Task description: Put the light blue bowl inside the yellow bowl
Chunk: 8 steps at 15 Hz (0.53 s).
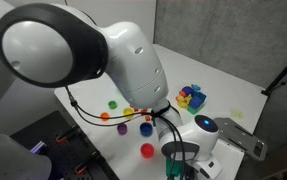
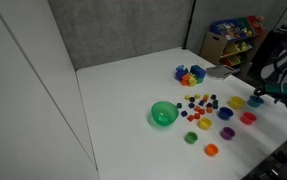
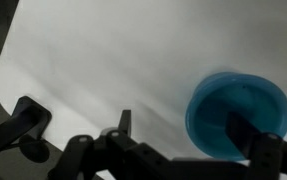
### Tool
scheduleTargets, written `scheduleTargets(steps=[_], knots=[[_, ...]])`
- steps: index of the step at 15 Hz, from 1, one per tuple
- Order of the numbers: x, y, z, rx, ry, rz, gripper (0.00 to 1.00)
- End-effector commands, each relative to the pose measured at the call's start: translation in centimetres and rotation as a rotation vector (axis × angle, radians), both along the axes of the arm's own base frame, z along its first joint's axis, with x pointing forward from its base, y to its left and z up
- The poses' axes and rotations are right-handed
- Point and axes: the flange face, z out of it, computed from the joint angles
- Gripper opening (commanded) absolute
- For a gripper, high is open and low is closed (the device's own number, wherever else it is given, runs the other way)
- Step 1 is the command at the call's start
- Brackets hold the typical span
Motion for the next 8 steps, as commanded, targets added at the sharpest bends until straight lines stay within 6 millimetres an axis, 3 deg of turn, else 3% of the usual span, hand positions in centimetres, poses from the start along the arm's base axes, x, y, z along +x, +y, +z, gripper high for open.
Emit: scheduleTargets(steps=[1, 3, 8], knots=[[0.48, -0.08, -0.71, -0.014, -0.019, -0.018, 0.69], [0.53, 0.04, -0.85, -0.015, -0.021, -0.016, 0.62], [0.75, 0.33, -0.55, -0.026, -0.031, -0.006, 0.21]])
